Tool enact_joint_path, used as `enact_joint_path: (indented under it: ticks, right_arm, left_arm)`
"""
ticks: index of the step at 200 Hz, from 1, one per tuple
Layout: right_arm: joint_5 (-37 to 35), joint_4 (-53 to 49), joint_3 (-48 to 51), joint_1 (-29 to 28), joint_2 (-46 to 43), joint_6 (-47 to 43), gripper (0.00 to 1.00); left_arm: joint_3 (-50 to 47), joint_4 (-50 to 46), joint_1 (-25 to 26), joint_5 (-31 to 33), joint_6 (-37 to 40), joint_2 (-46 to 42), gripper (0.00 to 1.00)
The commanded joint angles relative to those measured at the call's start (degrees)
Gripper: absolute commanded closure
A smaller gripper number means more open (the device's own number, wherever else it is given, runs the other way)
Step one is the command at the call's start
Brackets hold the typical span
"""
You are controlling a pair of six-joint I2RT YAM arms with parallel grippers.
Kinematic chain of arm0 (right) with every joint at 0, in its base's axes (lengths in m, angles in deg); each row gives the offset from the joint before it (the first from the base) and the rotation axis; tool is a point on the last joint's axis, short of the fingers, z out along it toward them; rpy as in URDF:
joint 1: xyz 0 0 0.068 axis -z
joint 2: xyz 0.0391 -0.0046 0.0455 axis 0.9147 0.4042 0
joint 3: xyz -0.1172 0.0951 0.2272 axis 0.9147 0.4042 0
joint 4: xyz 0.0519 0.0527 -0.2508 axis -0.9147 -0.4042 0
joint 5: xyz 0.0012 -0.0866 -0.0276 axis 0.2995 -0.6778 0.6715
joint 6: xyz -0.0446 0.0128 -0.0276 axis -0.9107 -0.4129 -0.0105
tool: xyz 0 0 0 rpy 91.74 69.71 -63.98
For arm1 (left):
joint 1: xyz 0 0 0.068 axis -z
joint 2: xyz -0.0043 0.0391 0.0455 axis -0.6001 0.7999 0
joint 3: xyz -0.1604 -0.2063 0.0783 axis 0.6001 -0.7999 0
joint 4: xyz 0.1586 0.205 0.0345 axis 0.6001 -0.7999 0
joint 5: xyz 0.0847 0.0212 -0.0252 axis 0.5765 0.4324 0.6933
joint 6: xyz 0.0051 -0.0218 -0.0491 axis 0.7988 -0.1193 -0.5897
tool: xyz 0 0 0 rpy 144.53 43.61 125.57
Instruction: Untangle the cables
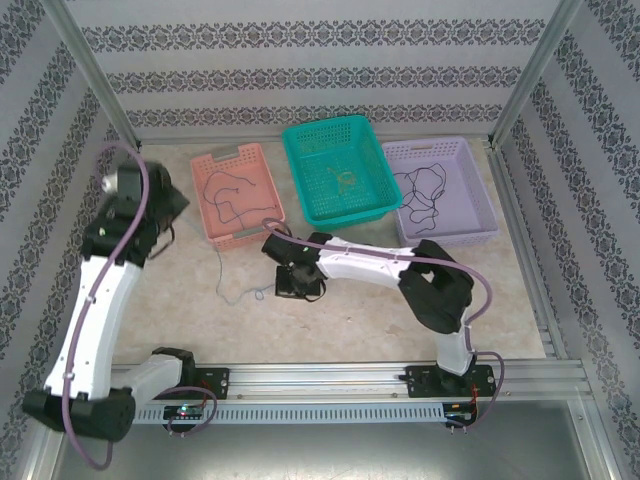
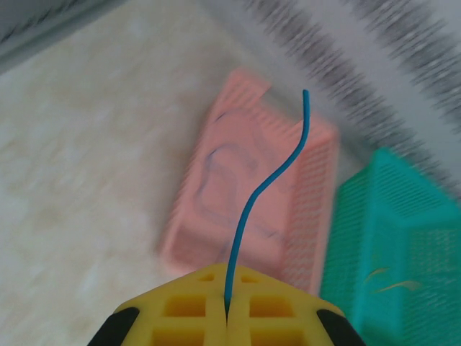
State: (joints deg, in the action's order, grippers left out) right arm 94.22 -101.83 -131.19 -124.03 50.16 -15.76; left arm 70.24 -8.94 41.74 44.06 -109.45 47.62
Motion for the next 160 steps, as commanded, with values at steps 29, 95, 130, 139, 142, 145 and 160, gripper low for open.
enact_joint_path:
  ticks: [29, 95, 130, 139, 142, 145, 160]
  right_arm:
    - [-11.0, -5.9, 5.4, -0.5, -12.1, -46.3, 1.0]
    - [-14.0, -6.5, 10.3, -1.2, -16.3, -62.0, 1.0]
    - [-14.6, -6.0, 13.7, -1.5, -20.4, -62.5, 1.0]
    - [-14.5, -5.8, 14.5, -1.6, -21.4, -63.1, 1.0]
    - [-14.5, -5.8, 14.7, -1.7, -21.7, -63.2, 1.0]
    - [-14.7, -5.8, 14.9, -1.7, -22.0, -63.3, 1.0]
    - [-15.1, -6.2, 15.9, -1.8, -22.8, -63.9, 1.0]
  left_arm:
    - [32.8, 8.1, -3.2, -5.4, 4.8, 21.5, 1.0]
    - [72.6, 11.5, -10.1, -12.4, -0.6, 50.8, 1.0]
    - [72.6, 19.7, -12.9, -15.9, -5.6, 55.5, 1.0]
    - [72.6, 21.1, -13.2, -16.7, -6.1, 56.4, 1.0]
    - [72.5, 21.4, -13.2, -16.8, -6.1, 56.7, 1.0]
    - [72.6, 21.8, -13.3, -16.9, -6.2, 57.0, 1.0]
    - [72.6, 23.2, -13.6, -17.1, -6.5, 58.1, 1.0]
